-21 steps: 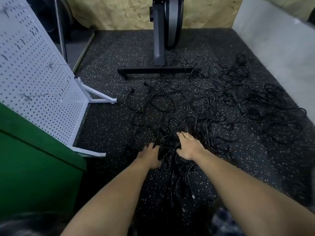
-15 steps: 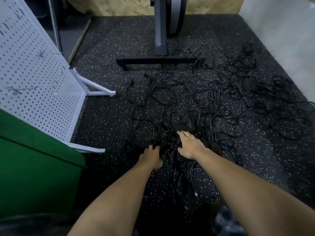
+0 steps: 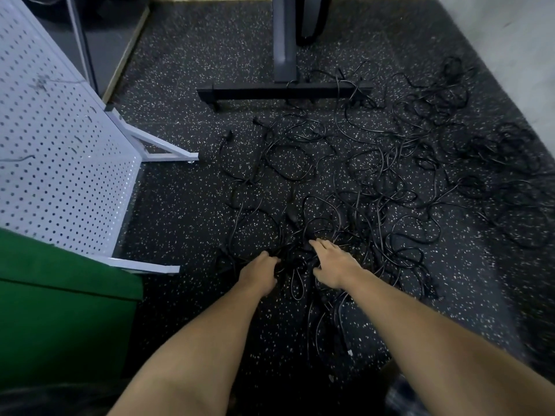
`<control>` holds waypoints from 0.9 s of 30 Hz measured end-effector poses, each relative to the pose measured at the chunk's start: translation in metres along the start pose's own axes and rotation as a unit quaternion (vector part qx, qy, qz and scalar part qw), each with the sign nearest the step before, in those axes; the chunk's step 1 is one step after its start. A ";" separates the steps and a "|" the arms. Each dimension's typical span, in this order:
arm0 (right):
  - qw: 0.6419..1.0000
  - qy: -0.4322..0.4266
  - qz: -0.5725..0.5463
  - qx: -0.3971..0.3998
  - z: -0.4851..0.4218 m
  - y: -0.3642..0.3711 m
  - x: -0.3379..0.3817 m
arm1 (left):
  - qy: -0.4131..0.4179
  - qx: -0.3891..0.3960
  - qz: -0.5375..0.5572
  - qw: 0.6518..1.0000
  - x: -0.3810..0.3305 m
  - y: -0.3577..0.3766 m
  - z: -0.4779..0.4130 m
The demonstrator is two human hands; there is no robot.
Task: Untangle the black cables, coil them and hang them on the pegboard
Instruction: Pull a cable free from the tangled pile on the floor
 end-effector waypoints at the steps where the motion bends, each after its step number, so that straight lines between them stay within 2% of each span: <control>1: 1.000 -0.001 0.004 -0.002 -0.002 0.001 -0.001 | 0.006 -0.012 0.002 1.000 0.002 -0.001 0.000; 4: 1.000 -0.012 0.023 -0.004 -0.005 0.002 -0.003 | 0.016 -0.029 0.022 0.999 -0.002 0.001 0.001; 8: 0.988 -0.048 0.141 0.040 -0.003 0.012 -0.002 | 0.011 0.023 0.013 1.000 -0.026 0.016 0.000; 10: 0.981 -0.050 0.180 0.045 -0.002 0.018 -0.003 | -0.008 0.024 0.018 1.000 -0.036 0.015 -0.002; 14: 0.988 -0.049 0.139 0.048 -0.001 0.019 -0.004 | 0.001 -0.039 0.058 0.998 -0.040 0.011 -0.006; 17: 0.989 -0.055 0.121 0.071 0.001 0.020 -0.007 | -0.012 0.014 0.075 0.997 -0.041 0.013 -0.002; 21: 0.980 -0.047 0.173 0.084 0.006 0.030 -0.007 | -0.033 0.100 0.060 0.993 -0.046 0.028 0.005; 24: 0.985 -0.031 0.161 0.048 0.009 0.040 -0.007 | -0.045 0.096 0.075 0.992 -0.049 0.034 0.010; 27: 0.995 -0.034 0.095 0.002 0.010 0.037 -0.009 | -0.020 0.052 0.100 0.993 -0.053 0.023 0.011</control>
Point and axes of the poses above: each hand's wrist, its own z-axis away from the middle knuckle, its own y-axis out of the palm, x = y × z, the point moved 1 cm from there along -z, towards the middle knuckle, and after that the axes turned 9 degrees about z, right-handed, at the moved point
